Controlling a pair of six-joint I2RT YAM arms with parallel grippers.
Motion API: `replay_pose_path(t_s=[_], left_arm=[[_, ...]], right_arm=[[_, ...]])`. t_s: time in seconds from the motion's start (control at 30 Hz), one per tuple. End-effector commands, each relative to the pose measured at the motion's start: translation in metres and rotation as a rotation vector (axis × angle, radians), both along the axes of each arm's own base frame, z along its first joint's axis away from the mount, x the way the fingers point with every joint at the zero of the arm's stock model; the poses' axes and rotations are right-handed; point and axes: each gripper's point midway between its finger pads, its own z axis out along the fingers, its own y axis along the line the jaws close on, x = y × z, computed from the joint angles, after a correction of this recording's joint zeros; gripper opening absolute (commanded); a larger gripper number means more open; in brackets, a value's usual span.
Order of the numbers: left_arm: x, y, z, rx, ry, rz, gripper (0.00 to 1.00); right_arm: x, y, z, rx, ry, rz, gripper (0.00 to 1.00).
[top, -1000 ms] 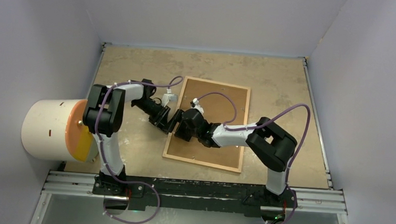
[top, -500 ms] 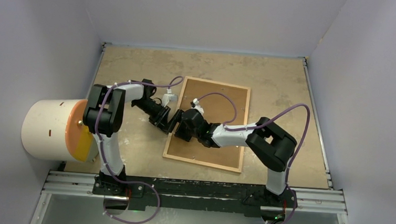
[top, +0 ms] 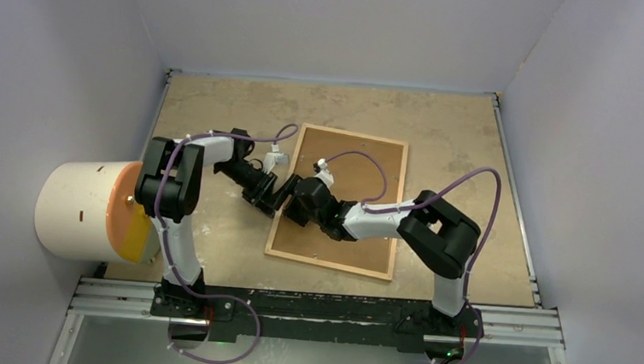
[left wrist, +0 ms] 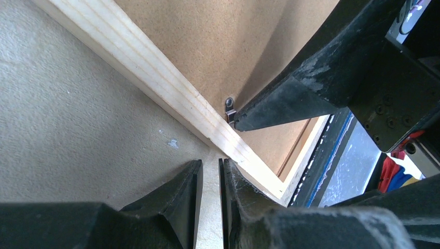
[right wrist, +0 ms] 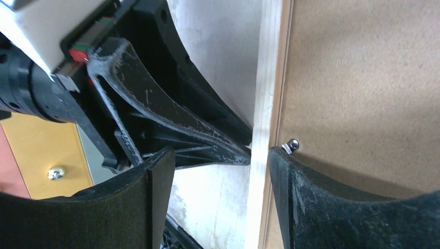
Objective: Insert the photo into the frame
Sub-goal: Install the photo frame at the center of the board.
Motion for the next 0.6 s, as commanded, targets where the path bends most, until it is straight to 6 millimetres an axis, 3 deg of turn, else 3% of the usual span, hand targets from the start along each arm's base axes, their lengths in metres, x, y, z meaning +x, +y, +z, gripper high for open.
replay_pose_path(t_s=[0.0, 0.17, 0.33, 0.43, 0.57], left_arm=[[-0.001, -0.003, -0.002, -0.013, -0.052, -0.049, 0.23], [-0.001, -0.002, -0.001, -0.012, -0.051, -0.05, 0.23], [0.021, 0.014, 0.013, -0.021, -0.081, -0.003, 0.23], [0.039, 0.027, 0.026, -0.031, -0.121, 0.037, 0.23], [0.041, 0.031, 0.031, -0.017, -0.161, 0.03, 0.27]], right_arm=[[0.02, 0.0, 0.012, 0.036, -0.07, -0.092, 0.68], [0.019, -0.002, 0.02, 0.072, -0.1, -0.089, 0.66], [0.011, -0.009, 0.059, 0.086, -0.189, -0.015, 0.7], [0.014, -0.03, 0.087, 0.084, -0.249, -0.023, 0.76], [0.038, -0.09, 0.089, 0.015, -0.221, -0.107, 0.84]])
